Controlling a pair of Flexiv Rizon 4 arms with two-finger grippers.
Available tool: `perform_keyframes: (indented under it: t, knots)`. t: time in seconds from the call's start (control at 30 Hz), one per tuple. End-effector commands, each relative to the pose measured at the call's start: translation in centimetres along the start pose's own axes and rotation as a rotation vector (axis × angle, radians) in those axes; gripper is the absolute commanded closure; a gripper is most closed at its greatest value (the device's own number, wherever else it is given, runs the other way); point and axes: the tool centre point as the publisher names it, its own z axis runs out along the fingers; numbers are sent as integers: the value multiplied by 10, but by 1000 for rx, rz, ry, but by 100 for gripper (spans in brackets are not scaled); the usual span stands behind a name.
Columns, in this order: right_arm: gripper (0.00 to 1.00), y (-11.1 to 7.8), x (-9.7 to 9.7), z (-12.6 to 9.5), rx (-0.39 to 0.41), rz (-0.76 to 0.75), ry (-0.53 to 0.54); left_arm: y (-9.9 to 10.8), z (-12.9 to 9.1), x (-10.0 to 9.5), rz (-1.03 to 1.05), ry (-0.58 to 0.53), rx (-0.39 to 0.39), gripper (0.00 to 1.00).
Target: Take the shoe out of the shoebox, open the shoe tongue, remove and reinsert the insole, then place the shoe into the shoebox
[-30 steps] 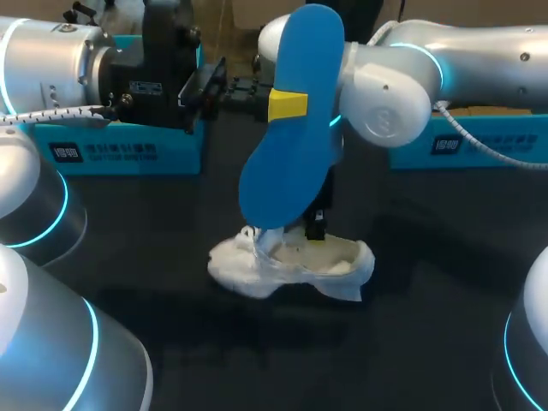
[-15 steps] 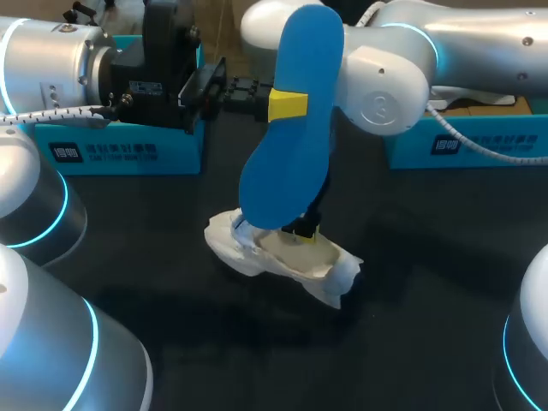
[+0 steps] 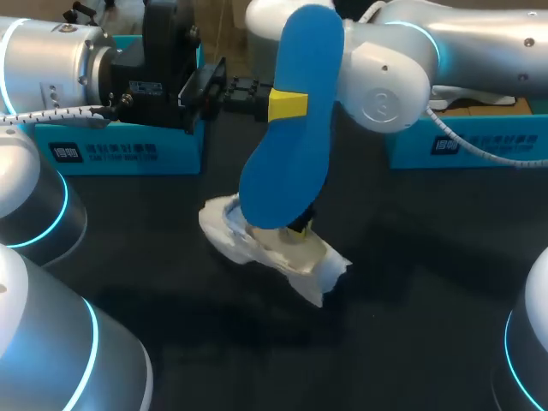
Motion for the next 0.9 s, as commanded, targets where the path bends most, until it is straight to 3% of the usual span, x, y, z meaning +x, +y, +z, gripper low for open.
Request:
perform_keyframes:
  t: [0.03,0.17,0.27,0.33,0.4,0.43,0.57,0.9]
  knots:
    - [100,-22,2,-17,-107,97,28,0,2,-1,0,1,-1,100]
    - [100,-24,9,-20,-142,272,44,0,2,-1,0,1,-1,100]
    - [100,-26,9,-16,-197,505,102,0,2,-1,0,1,-1,100]
    - [100,-21,11,-6,-140,640,92,0,2,-1,0,1,-1,100]
    - [100,-15,16,-1,-181,705,140,0,2,-1,0,1,-1,100]
    - [100,-10,18,3,-148,715,119,0,2,-1,0,1,-1,100]
    - [100,0,23,10,-137,722,114,0,2,-1,0,1,-1,100]
    - [100,-3,24,14,-162,752,137,0,2,-1,0,1,-1,100]
